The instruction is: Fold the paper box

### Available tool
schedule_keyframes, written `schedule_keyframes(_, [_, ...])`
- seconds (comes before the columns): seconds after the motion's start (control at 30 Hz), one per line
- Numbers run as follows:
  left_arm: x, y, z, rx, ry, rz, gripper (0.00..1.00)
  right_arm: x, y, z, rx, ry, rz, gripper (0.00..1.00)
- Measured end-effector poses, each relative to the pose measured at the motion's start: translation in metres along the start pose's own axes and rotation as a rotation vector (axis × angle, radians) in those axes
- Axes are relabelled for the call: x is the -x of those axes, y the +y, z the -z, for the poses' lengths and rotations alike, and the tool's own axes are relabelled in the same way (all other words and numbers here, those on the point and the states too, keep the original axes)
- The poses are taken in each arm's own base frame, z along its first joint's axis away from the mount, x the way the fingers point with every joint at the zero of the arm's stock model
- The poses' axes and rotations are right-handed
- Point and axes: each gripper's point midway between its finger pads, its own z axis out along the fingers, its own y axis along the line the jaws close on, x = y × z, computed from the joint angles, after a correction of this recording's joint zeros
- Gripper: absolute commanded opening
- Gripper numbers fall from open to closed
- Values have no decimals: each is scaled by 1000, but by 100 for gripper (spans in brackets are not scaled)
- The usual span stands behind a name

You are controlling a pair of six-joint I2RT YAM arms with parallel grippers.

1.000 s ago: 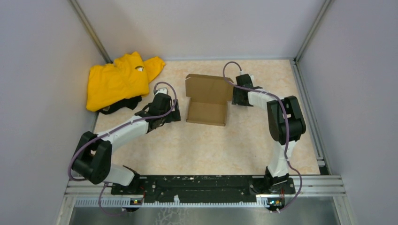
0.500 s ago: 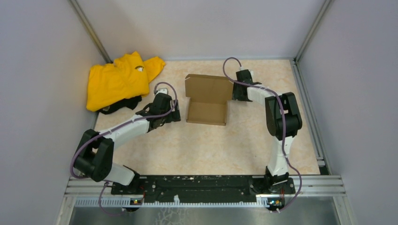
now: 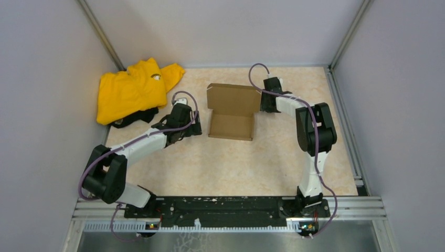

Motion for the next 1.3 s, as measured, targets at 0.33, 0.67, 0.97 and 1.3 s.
schedule_keyframes(0.33, [1,3,-1,7,-1,-4,99,2,1,-2,0,-2,-2,49])
schedule_keyframes(0.67, [0,4,-2,9,4,-5,99,4,0,-3,0,-5,-5,39])
schedule_keyframes(0.97, [-1,4,-3,10,6,-5,99,4,0,-3,-1,-5,-6,37])
schedule_keyframes(1.3, [0,4,-3,9,4,-5,99,3,-1,-2,3,-19,-10,36])
